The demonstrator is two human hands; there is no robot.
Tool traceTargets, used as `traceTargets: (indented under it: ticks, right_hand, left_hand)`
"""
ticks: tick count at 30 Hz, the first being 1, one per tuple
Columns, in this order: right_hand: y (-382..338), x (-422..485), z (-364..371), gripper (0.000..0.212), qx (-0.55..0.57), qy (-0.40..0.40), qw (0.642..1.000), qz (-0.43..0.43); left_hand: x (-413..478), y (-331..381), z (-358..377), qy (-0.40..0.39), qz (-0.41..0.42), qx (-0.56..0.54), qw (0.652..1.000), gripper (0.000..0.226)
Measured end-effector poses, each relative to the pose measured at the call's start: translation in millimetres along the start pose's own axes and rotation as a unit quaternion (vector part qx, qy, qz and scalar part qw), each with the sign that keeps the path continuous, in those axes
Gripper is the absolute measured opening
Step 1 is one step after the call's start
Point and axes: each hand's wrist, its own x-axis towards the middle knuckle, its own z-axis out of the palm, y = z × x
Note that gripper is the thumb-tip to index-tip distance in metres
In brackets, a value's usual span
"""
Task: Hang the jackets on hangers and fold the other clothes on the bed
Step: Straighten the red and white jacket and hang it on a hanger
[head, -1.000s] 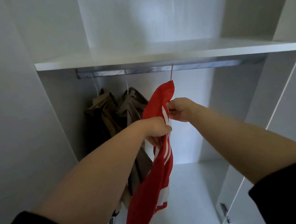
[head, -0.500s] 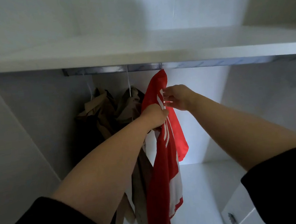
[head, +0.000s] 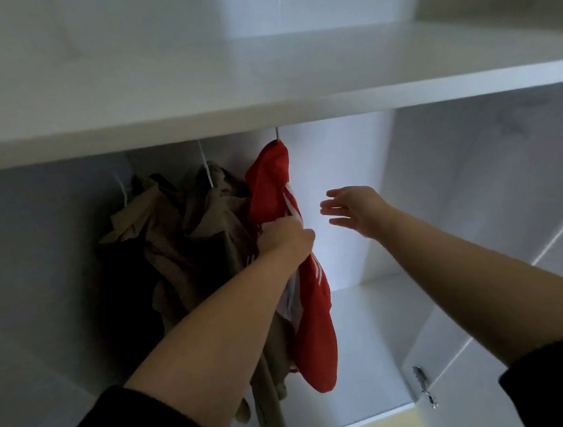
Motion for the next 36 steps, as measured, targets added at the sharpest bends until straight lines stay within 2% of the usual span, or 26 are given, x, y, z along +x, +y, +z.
traceTargets:
  ticks: [2, 6, 10, 14, 20, 24, 27, 29, 31, 36]
  right_hand:
    - [3, -7, -18, 0.022, -0.035, 0.042, 0.998, -0.013]
    - [3, -34, -60, 0.025, -0.154, 0.143, 0.973, -0.09]
    - [7, -87, -117, 0.035, -0.34, 0.262, 0.886, -0.173]
    - [21, -156, -182, 0.046, -0.436, 0.343, 0.804, -0.214]
    - [39, -273, -273, 0.053, -0.573, 0.42, 0.665, -0.23]
    - [49, -343, -329, 0.053, -0.621, 0.451, 0.586, -0.26]
    - [62, -394, -370, 0.053, -0.633, 0.482, 0.529, -0.295]
    - [73, -427, -396, 0.054, -0.624, 0.51, 0.514, -0.295]
    - [84, -459, -422, 0.057, -0.61, 0.532, 0.519, -0.274]
    - [112, -543, -497, 0.057, -0.607, 0.56, 0.529, -0.197]
  left_hand:
    - [-7, 5, -2, 0.081, 0.065, 0.085, 0.991, 0.032]
    - [-25, 44, -5, 0.151, 0.257, 0.084, 0.951, 0.032]
    - [-54, 91, 0, 0.158, 0.369, 0.105, 0.91, 0.047]
    - [-93, 136, 18, 0.142, 0.434, 0.115, 0.882, 0.069]
    - [-180, 225, 34, 0.13, 0.532, 0.045, 0.836, 0.077]
    - [-246, 281, 43, 0.17, 0.596, 0.037, 0.784, 0.077]
    - [-299, 321, 49, 0.208, 0.655, 0.011, 0.726, 0.075]
    - [-332, 348, 55, 0.232, 0.7, -0.005, 0.675, 0.074]
    - [-366, 378, 64, 0.245, 0.73, -0.015, 0.638, 0.072]
    - [-457, 458, 95, 0.238, 0.761, -0.019, 0.603, 0.071]
